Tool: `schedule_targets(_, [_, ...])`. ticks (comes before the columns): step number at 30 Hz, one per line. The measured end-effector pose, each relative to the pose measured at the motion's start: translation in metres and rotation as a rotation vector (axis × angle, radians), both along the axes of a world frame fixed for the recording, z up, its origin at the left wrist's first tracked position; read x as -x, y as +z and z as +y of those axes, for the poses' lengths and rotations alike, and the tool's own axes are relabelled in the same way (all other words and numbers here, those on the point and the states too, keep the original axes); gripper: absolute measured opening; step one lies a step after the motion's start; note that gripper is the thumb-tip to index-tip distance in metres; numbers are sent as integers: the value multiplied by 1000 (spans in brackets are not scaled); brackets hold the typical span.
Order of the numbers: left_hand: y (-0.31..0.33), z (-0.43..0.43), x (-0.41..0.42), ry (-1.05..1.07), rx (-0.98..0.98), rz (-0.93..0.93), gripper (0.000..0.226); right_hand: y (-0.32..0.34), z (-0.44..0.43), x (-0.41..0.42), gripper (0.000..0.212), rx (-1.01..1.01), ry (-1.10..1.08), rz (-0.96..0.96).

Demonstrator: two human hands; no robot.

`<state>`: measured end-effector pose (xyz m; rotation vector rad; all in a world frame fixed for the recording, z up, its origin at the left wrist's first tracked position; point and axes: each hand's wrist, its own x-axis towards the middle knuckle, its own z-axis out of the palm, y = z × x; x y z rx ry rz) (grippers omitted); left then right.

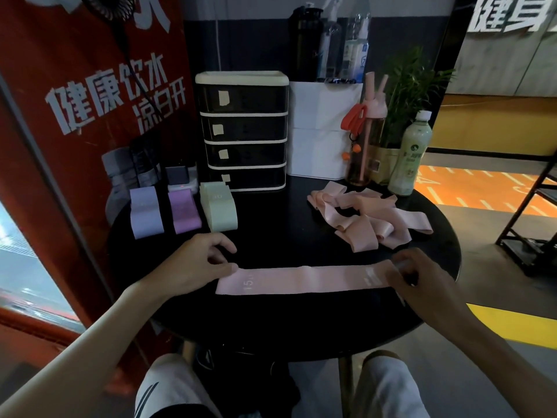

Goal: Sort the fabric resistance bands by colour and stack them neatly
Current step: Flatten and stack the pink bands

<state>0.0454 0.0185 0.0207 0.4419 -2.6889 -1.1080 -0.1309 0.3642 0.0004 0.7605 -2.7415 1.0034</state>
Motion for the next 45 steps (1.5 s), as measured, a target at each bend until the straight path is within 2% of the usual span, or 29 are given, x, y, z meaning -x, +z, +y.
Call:
schedule_targets(7, [7, 1, -2, 60, -66, 86, 14, 0, -3, -3, 22, 116, -36, -27])
schedule_targets(9, [5, -3, -2, 56, -41, 60, 14, -2, -2, -4, 22, 85, -34, -6])
schedule_targets(14, [-3, -2, 0, 57, 184, 10, 11, -9, 2, -2, 16, -109, -49, 63])
schedule_targets(18, [-5, 23, 1, 41, 373, 161, 3, -12, 2, -4, 15, -94, -40, 193])
schedule_targets(19, [-5, 33, 2, -9, 357, 202, 7, -12, 1, -6, 16, -101, 8, 243])
schedule_targets(22, [-9, 58, 8, -140, 393, 222, 38, -13, -3, -9, 13, -145, 148, 295])
schedule_targets(24, [-16, 66, 12, -177, 440, 228, 35, -14, -4, -7, 8, -153, 191, 272])
schedule_targets(28, [-24, 63, 14, -196, 415, 224, 11, -15, -1, -2, 3, -152, 196, 224])
schedule_targets(31, [-20, 63, 18, -194, 422, 207, 12, -11, -5, 4, 7, -191, 192, 214])
schedule_targets(34, [-12, 76, 30, -179, 419, 250, 16, 4, -19, 15, 9, -146, 216, 192])
schedule_targets(36, [-7, 91, 44, -199, 412, 280, 13, 15, -31, 25, 17, -146, 216, 193])
schedule_targets(39, [-12, 109, 58, -255, 369, 248, 9, 24, -43, 43, 24, -284, 197, 237])
schedule_targets(42, [-24, 112, 62, -263, 325, 222, 8, 24, -47, 55, 20, -424, 240, 267])
schedule_targets(45, [-29, 110, 64, -256, 306, 230, 9, 22, -49, 63, 19, -468, 264, 288])
